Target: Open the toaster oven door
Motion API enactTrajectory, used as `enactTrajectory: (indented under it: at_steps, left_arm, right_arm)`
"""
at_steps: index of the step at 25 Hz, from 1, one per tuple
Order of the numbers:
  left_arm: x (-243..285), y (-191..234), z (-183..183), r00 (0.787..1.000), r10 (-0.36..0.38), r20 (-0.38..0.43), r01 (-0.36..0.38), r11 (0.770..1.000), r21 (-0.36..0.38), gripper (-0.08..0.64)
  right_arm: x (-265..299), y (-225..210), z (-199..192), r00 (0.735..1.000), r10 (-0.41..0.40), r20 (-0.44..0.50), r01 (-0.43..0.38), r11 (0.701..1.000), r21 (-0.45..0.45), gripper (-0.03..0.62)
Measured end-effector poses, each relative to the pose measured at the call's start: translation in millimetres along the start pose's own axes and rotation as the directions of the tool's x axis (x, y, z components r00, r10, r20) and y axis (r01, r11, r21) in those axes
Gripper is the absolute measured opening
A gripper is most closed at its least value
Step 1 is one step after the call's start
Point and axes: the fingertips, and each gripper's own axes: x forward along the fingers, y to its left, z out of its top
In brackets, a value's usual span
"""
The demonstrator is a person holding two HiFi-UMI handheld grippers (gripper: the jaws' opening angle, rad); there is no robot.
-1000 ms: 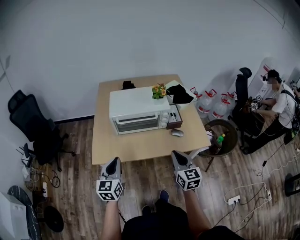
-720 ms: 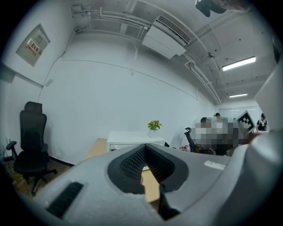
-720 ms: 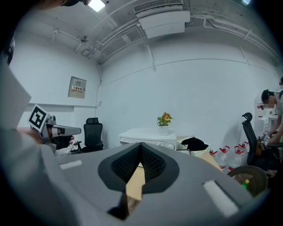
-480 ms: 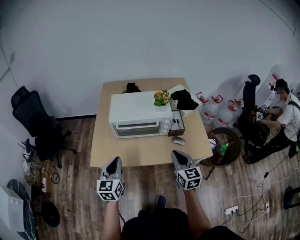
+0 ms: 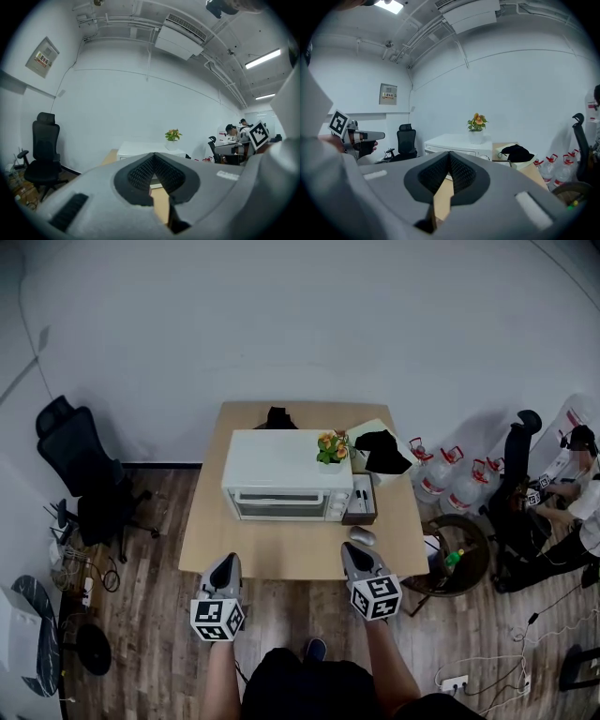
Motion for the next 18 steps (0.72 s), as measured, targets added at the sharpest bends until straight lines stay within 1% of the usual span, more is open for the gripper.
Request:
enactTrajectory:
  at_steps: [3, 8, 15, 18]
  left_arm:
    - [2.5, 4.5, 1.5, 1.000, 0.018, 0.000, -0.018, 1.000, 0.001, -0.001]
    - [11.2, 18.8, 5.2, 1.000, 0.025, -0.004, -0.025, 1.000, 0.004, -0.002]
    - [37.9, 43.6, 18.8, 1.000, -0.015, -0.007, 0.015, 1.000, 0.015, -0.002]
    - [50.1, 46.5, 22.7, 0.999, -0.037, -0.008, 0.038, 0.999, 0.019, 0.000]
  right_arm:
    - [10.3, -5.2, 1.0, 1.000, 0.008, -0.003, -0.008, 1.000, 0.004, 0.012]
    - [26.7, -3.6, 3.2, 1.000, 0.010, -0.013, -0.010, 1.000, 0.002, 0.012]
    - [50.8, 1.3, 5.9, 1.000, -0.024, -0.015, 0.024, 0.999, 0.024, 0.012]
    - [57.3, -3.1, 4.6, 0.999, -0.045, -0.022, 0.046, 0.998, 0.031, 0.012]
